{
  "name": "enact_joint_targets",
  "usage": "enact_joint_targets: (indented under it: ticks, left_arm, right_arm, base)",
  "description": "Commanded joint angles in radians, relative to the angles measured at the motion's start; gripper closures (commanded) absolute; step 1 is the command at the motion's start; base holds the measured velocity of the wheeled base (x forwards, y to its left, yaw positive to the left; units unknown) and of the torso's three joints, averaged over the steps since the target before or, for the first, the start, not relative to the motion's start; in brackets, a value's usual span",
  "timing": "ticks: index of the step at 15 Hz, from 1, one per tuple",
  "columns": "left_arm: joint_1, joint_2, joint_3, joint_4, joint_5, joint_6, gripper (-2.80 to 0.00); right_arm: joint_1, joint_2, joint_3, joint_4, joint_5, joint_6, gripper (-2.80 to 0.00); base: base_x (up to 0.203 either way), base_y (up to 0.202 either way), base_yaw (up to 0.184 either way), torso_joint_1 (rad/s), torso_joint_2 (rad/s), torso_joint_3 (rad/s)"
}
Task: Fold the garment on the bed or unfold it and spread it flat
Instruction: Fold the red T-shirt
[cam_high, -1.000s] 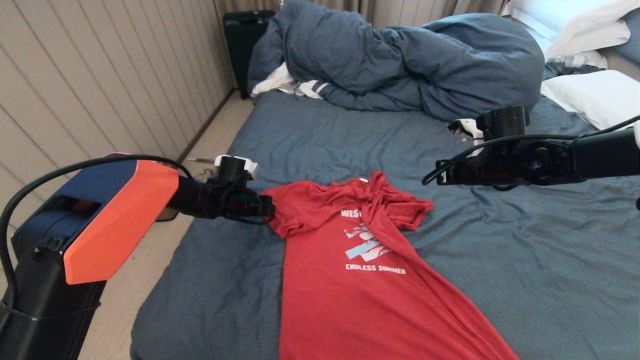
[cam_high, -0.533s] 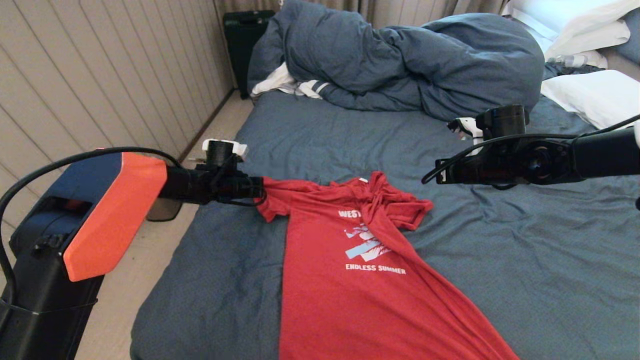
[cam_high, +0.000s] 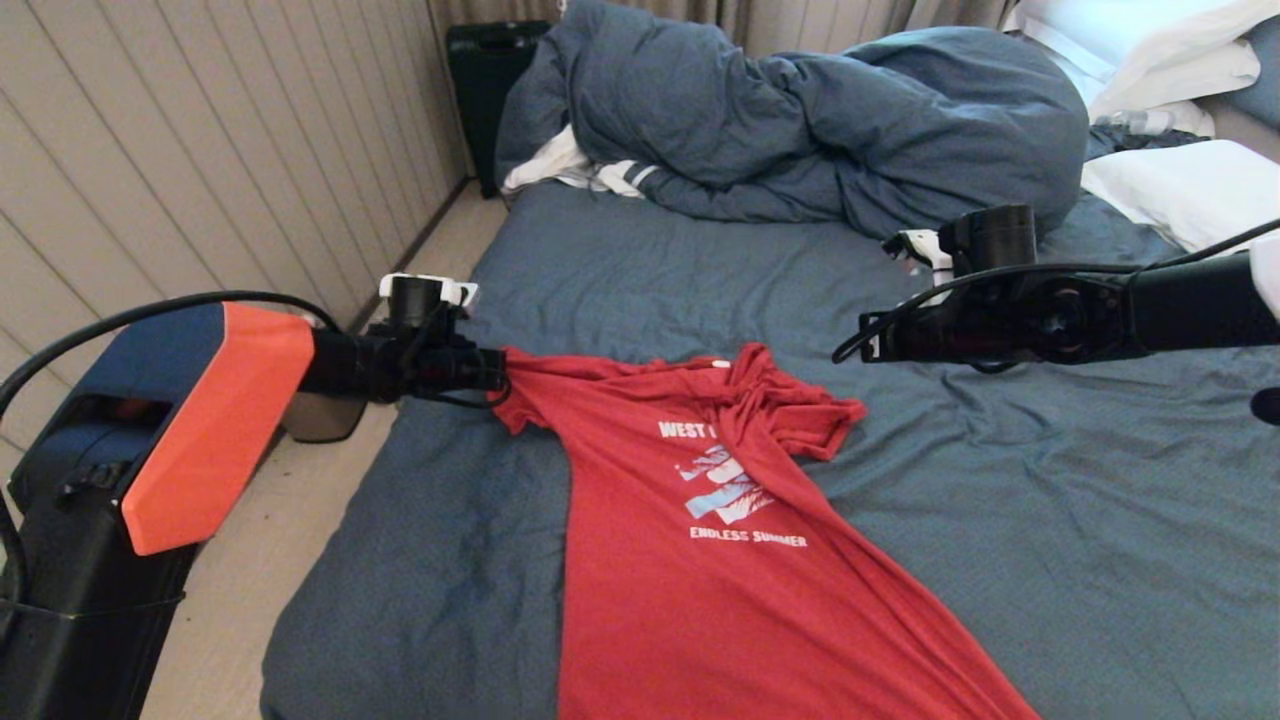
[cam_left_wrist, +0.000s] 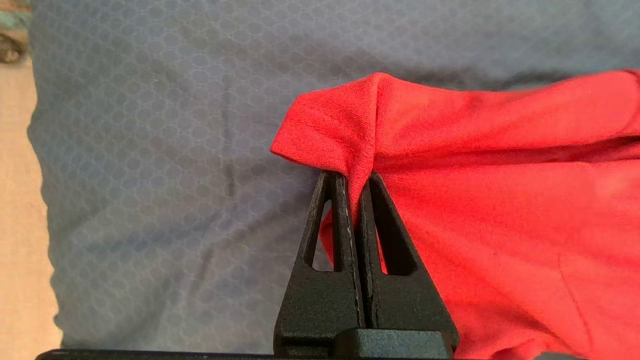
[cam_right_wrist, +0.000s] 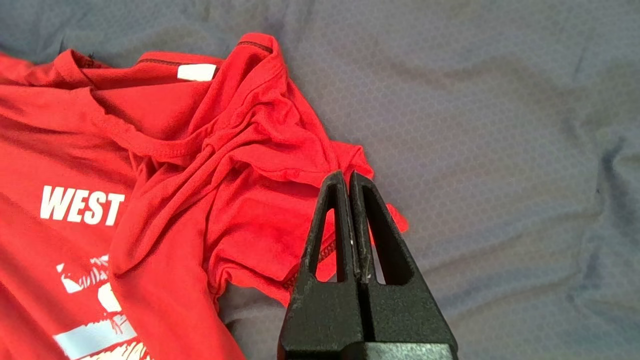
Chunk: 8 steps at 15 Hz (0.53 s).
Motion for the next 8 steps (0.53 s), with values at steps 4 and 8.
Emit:
enact_joint_targets:
  ticks: [4, 8]
  left_arm:
    - [0.019, 0.041, 0.001, -0.059, 0.002, 0.005, 0.00]
    - [0.016, 0.017, 0.008, -0.049, 0.006, 0.001, -2.80]
  right_arm:
    - [0.006, 0.013, -0.017, 0.001, 0.000, -0.001, 0.00]
    - [0.009, 0.006, -0.016, 0.004, 0.000, -0.001, 0.00]
  base:
    - [0.000, 0.000, 0.000, 0.000, 0.00, 0.000]
    - [0.000, 0.000, 0.000, 0.000, 0.00, 0.000]
